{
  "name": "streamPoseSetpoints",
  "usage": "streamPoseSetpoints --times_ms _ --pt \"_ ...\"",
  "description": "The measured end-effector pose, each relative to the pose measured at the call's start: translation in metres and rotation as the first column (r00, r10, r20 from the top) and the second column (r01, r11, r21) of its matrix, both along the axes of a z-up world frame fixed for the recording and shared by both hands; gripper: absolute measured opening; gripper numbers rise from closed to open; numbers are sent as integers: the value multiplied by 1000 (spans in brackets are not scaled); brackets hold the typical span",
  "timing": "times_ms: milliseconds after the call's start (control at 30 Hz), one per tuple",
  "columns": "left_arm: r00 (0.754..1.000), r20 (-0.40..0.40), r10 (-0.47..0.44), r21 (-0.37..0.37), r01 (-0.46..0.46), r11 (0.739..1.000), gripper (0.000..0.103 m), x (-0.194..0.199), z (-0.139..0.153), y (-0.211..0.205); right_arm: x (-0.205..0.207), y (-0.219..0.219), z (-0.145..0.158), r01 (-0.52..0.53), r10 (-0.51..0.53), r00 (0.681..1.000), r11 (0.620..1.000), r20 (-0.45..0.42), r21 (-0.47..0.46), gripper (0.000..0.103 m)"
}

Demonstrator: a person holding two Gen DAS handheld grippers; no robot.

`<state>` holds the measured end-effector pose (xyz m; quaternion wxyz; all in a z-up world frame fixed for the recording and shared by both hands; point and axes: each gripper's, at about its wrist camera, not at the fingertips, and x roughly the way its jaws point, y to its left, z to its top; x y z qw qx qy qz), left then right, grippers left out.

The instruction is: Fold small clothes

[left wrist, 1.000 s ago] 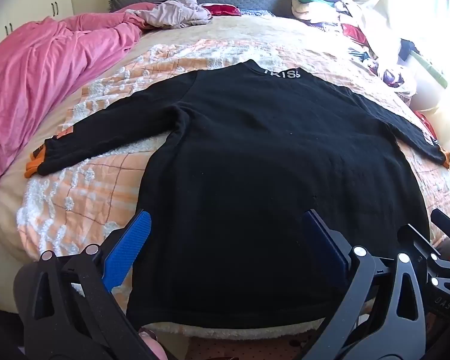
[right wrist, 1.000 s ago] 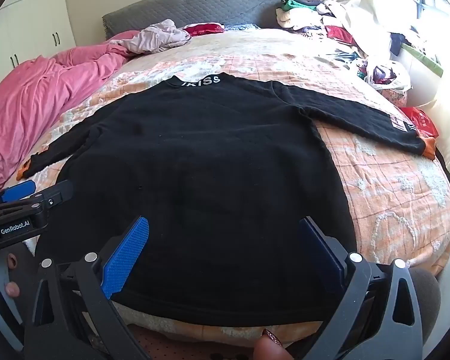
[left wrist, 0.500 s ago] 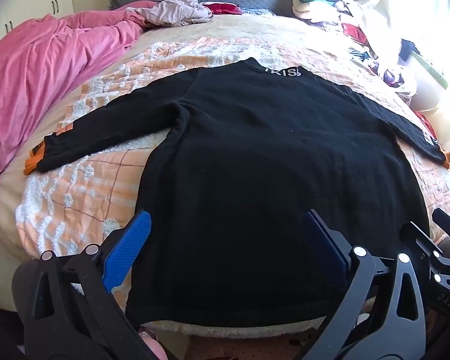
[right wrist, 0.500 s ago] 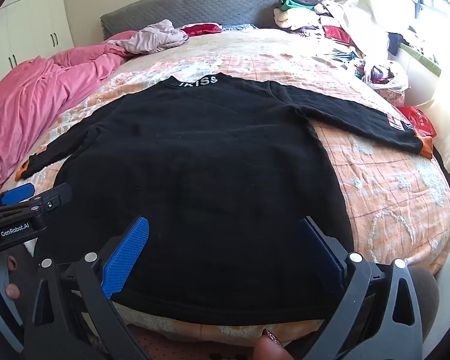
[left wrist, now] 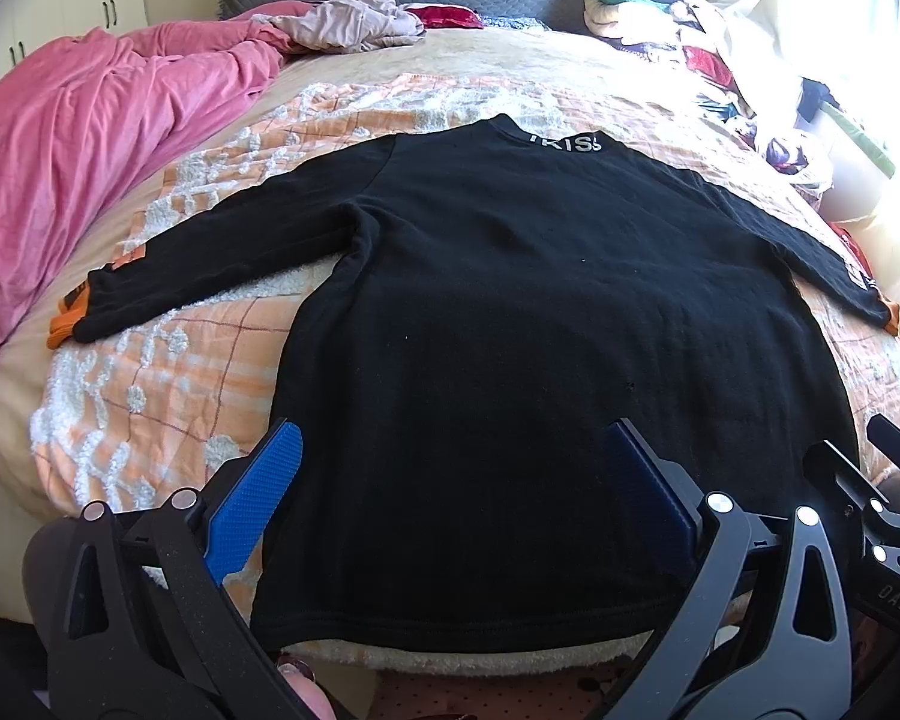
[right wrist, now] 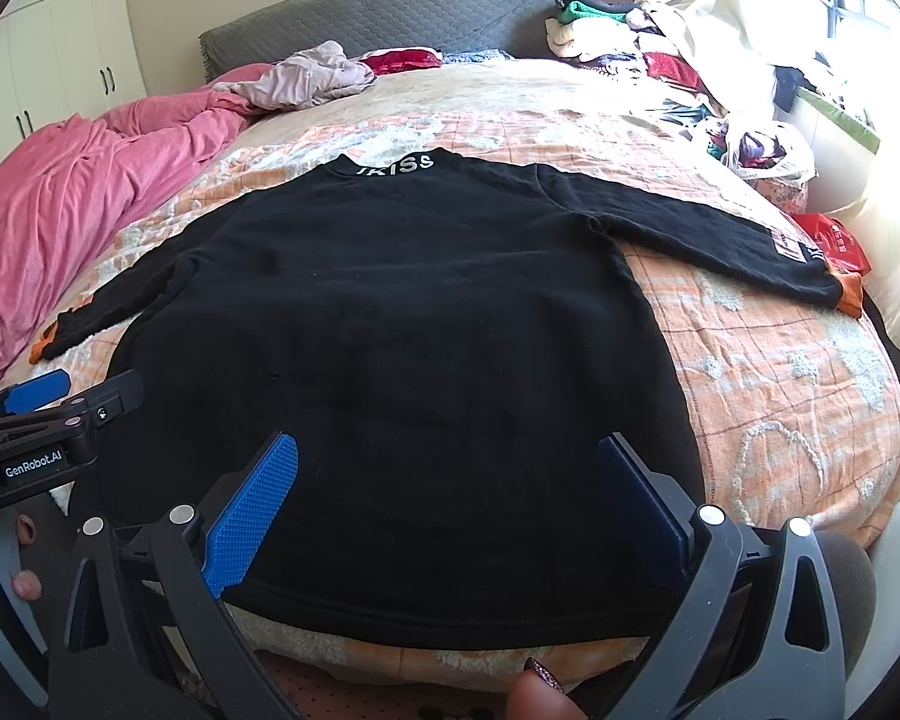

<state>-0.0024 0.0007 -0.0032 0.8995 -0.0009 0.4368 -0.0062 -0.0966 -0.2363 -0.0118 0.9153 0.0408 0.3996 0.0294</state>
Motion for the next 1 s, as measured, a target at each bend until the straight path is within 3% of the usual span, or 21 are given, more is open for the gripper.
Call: streamPoseSetpoints --times_ms 1000 --pt "1000 1 -1 -1 1 1000 95 0 -2 0 0 2 1 -4 4 1000 1000 2 -4 99"
